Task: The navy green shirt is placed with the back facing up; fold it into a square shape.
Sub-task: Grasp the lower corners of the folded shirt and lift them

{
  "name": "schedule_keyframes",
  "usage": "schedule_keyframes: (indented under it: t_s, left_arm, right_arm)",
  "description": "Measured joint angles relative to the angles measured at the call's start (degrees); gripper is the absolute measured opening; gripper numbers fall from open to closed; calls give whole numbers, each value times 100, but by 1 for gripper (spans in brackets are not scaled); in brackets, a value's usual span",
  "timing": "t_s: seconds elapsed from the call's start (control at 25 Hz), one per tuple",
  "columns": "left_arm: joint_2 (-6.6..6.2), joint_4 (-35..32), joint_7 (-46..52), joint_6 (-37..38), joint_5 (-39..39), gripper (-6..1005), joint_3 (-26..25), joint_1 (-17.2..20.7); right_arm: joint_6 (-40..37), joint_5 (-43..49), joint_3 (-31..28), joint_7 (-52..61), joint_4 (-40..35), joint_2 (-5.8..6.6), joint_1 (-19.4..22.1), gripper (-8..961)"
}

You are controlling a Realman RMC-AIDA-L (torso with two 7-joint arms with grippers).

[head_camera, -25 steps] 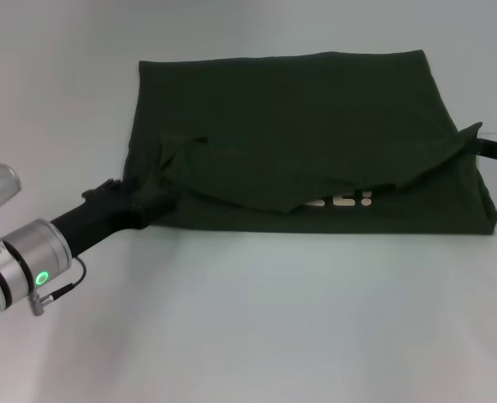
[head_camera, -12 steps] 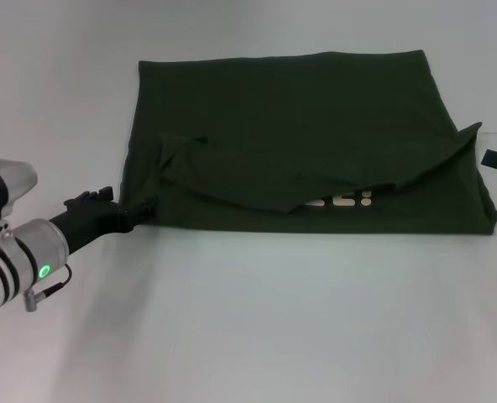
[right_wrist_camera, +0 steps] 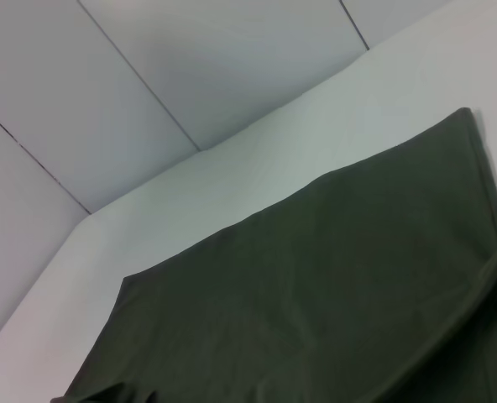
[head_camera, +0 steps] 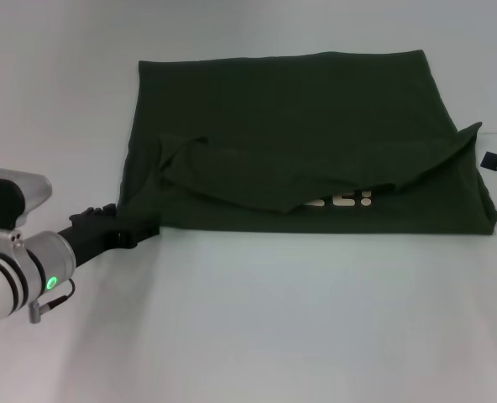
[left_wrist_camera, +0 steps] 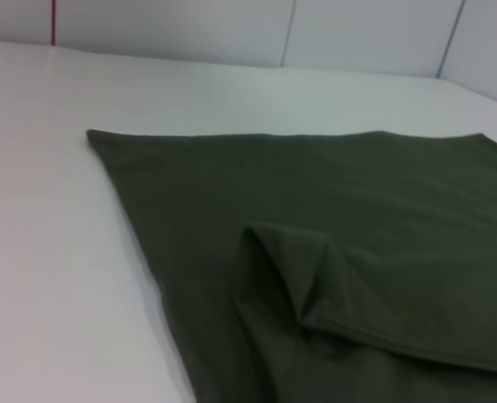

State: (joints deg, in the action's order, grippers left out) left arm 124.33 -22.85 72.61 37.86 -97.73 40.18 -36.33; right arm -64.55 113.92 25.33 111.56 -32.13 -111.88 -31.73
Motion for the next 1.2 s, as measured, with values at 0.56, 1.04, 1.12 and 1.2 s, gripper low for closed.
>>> schedule_keyframes:
  t_s: [0.56, 1.04, 1.12, 1.2]
  left_arm:
    - [9, -10, -98, -190, -9, 882, 102, 1]
    - [13, 18, -151, -185, -9, 883, 281, 19]
    - [13, 18, -153, -189, -9, 883, 281, 17]
    - [13, 4, -157, -213, -9, 882, 281, 8]
  right_arm:
    - [95, -2, -2, 11, 79, -19, 80, 628]
    - [129, -2, -2, 15, 107, -18, 79, 627]
    - [129, -2, -2, 15, 107, -18, 80, 627]
    - [129, -2, -2, 15, 107, -18, 80, 627]
